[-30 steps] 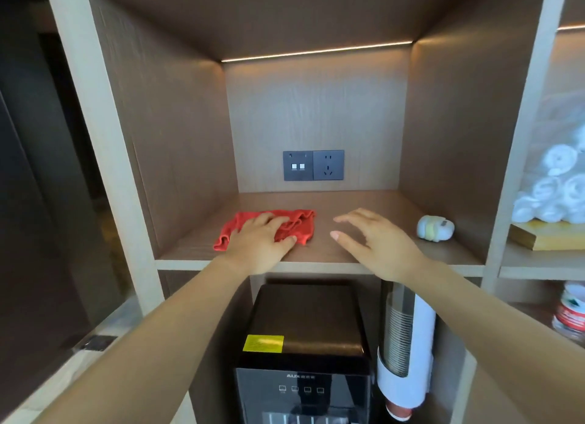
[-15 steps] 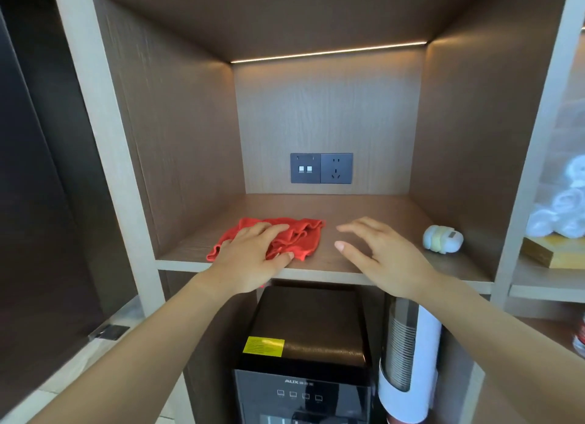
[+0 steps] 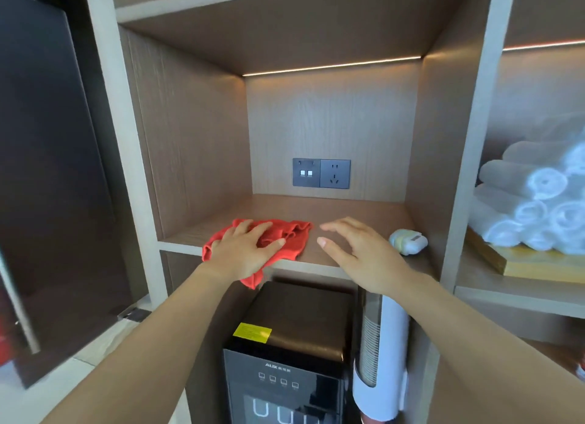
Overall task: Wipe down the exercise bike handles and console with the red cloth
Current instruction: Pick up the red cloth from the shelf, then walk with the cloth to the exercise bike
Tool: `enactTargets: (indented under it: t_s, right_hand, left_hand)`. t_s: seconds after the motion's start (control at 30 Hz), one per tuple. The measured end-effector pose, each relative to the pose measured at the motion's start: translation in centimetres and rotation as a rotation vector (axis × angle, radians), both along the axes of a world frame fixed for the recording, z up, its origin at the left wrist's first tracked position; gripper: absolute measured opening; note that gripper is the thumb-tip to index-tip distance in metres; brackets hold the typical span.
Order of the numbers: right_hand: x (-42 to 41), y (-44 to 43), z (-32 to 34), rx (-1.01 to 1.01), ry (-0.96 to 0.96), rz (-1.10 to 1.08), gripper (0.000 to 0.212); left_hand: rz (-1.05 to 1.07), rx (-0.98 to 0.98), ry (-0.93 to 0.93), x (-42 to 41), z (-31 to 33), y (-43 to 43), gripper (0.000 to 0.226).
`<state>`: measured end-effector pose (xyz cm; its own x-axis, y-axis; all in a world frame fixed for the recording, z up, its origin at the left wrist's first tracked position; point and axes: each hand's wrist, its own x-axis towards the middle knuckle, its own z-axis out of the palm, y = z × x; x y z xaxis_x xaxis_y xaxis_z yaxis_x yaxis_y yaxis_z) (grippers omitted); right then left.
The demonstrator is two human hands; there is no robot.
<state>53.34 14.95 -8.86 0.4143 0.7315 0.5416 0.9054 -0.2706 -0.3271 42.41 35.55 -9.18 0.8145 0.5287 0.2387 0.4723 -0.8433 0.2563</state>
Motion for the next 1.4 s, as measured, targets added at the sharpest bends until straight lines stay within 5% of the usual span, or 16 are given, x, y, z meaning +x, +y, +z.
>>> enactTargets:
  t_s: [0.1, 0.43, 0.7, 1.07, 1.4]
  right_hand:
    - [0.0, -0.3, 0.1, -0.007, 0.032, 0.05, 0.041]
    - [-0.8, -1.7, -2.3, -0.044, 0.0, 0.244, 0.042]
    - [-8.6, -1.2, -5.6, -0.054, 0.02, 0.449, 0.043]
    - [-35.6, 1.5, -16.7, -0.29, 0.271, 0.884, 0.039]
    - [-63.5, 0.7, -22.7, -0.543, 0.298, 1.296, 0.036]
  left_hand:
    - [0.042, 0.044, 0.015, 0.3, 0.1, -0.8, 0.051]
    - [0.067, 0.05, -0.509, -4.9, -2.9, -7.4, 0.032]
    - [0.269, -0.006, -0.468, -16.8, -7.9, -10.1, 0.027]
    - [0.841, -0.315, -0.527, -44.6, -18.0, -18.7, 0.03]
    - [1.308, -0.594, -0.669, -69.6, -23.5, -30.0, 0.025]
